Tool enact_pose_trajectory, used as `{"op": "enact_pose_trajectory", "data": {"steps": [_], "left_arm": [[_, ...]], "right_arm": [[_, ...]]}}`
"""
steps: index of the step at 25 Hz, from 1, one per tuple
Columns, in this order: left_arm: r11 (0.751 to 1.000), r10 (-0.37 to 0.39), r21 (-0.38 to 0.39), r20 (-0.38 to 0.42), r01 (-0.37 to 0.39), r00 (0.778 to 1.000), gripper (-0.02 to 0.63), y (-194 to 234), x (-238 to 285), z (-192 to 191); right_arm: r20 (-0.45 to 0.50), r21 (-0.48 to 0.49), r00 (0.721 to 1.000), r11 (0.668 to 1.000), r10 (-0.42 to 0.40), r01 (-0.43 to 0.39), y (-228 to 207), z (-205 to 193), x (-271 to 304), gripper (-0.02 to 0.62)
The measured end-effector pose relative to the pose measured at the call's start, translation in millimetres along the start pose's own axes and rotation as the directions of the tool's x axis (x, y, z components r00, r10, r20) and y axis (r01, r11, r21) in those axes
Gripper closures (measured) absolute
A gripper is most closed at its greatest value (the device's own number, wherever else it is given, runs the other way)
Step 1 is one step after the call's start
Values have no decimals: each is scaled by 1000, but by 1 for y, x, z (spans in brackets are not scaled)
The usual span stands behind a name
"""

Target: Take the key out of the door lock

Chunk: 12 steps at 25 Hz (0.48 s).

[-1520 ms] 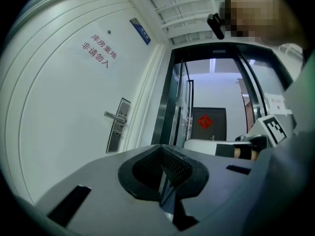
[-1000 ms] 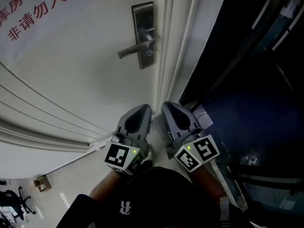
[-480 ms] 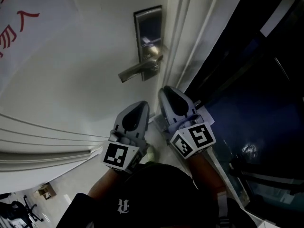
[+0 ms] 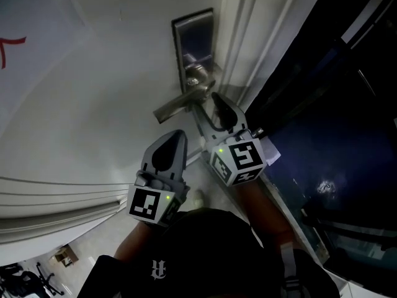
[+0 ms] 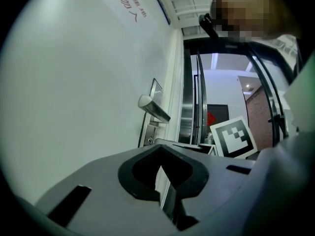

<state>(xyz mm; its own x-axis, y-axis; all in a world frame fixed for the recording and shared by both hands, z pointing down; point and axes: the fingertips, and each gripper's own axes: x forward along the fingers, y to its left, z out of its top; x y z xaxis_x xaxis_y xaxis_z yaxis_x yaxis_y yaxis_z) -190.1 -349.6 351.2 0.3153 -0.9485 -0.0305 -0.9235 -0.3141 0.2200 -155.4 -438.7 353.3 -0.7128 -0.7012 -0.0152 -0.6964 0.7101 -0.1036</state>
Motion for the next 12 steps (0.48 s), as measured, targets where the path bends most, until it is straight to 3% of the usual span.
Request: {"op": "enact_pose_trajectory", "data": {"steps": [12], "left_arm": [[1000,21,-5,-11,-21,1000,600,17,5,-3]], "right_arm": [[-23,-43,1000,999,-16,15,-8,-8,26,422]]}}
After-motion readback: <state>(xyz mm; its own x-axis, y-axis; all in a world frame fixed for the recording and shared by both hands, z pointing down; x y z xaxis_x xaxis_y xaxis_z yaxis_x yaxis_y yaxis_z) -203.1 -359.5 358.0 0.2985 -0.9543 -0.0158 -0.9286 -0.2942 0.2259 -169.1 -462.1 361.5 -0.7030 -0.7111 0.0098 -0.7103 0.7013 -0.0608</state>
